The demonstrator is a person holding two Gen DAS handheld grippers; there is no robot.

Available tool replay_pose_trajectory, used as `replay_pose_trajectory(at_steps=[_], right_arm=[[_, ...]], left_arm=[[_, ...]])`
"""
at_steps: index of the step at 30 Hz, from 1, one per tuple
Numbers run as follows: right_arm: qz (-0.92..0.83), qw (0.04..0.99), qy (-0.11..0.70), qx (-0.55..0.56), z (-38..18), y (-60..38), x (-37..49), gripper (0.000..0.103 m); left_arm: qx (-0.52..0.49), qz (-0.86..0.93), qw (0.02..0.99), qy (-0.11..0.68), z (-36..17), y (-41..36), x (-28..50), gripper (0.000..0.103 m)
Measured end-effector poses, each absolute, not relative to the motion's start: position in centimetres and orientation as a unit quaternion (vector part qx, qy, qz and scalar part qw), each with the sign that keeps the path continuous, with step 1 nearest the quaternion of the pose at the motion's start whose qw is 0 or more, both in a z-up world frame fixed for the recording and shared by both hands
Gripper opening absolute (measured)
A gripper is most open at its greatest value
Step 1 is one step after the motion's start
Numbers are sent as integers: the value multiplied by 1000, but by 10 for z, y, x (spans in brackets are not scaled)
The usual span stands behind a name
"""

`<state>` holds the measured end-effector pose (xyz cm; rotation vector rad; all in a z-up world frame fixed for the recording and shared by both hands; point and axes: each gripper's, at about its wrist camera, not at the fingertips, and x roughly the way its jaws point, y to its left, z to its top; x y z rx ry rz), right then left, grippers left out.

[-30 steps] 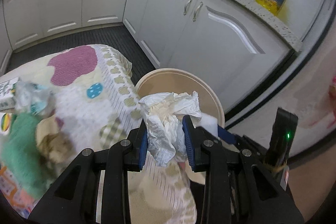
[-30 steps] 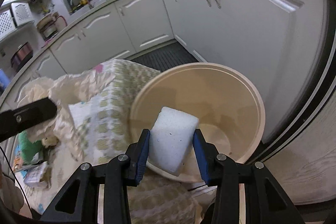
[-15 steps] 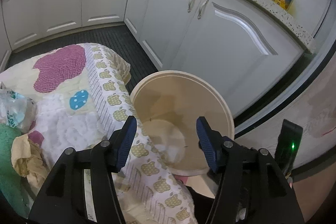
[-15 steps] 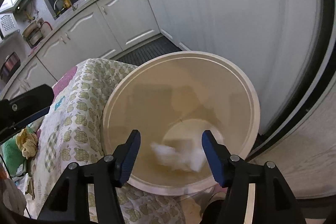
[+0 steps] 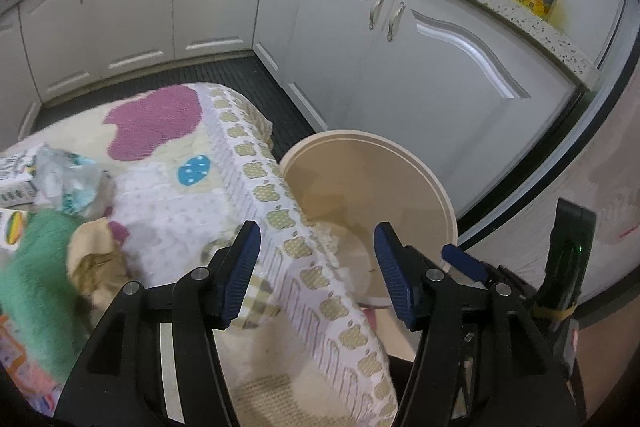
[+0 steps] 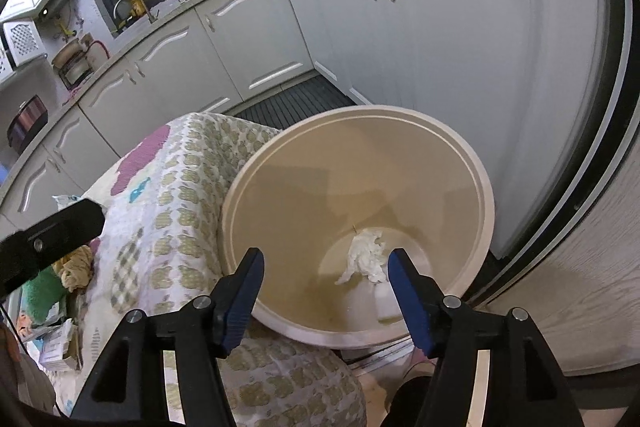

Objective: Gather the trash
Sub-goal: 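Move both tools back over the table items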

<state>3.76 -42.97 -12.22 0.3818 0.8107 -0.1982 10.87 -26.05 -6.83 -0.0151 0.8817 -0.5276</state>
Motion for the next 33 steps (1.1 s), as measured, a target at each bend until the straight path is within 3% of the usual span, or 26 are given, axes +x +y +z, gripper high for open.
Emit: replay_pose_trajectory(at_steps=[33], right_arm=[[0,929,357,103,-53,-303,21,73]], left_arm=[[-19,-166,919,357,-31,-127,36,58]])
